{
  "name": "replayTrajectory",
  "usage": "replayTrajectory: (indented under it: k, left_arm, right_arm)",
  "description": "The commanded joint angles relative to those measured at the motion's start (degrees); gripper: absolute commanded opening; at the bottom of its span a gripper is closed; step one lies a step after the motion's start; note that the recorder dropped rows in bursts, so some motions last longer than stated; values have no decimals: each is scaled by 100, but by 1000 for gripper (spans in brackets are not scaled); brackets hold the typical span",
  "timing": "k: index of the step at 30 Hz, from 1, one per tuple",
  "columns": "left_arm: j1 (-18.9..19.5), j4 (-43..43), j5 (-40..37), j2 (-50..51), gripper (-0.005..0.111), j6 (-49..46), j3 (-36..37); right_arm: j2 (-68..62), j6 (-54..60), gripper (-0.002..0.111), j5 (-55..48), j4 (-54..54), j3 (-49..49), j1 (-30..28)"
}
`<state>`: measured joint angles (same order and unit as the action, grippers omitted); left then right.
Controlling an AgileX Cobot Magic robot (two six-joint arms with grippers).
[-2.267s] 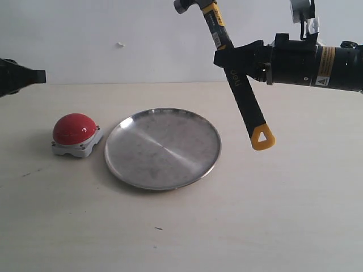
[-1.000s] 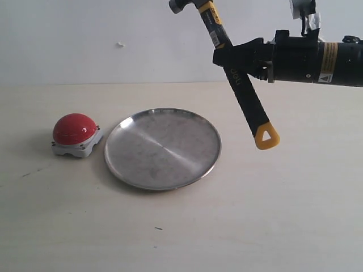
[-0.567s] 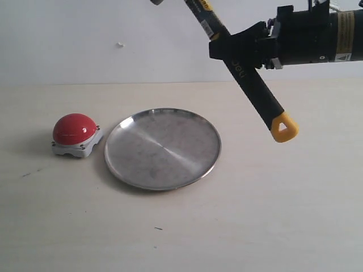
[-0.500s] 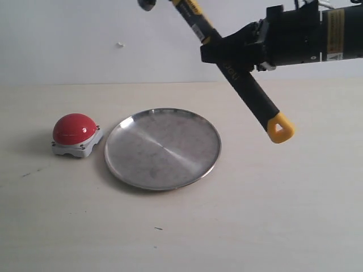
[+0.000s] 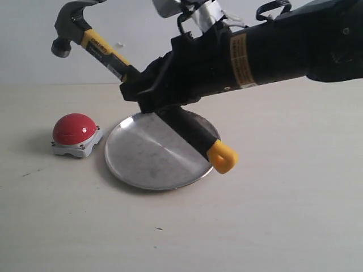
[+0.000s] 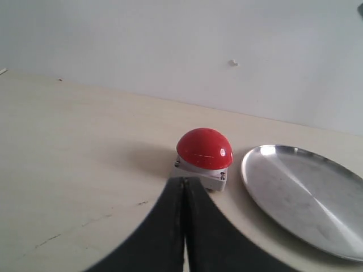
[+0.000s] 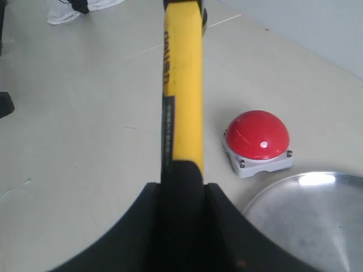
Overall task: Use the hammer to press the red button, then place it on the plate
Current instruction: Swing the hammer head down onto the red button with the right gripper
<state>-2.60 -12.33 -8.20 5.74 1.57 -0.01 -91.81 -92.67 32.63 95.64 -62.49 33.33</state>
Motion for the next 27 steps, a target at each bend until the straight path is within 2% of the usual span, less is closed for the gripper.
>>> replayTrajectory:
  k: [1,15,19,27]
  left_arm:
    - [-36,-47,-10,-30,0,39,1]
    - [-36,-47,-10,-30,0,39,1]
    - [-36,-47,-10,-30,0,39,1]
    - [-36,-47,-10,-30,0,39,1]
  right_arm:
    - [-288,12,0,-797,-494,-177,348]
    - [-2474,-697,0,-725,-704,-2040,400]
    - [-2817,-800,0,-796,-349,-2514,538]
    - [-2904,-810,0,-1771,325,-2847,1052]
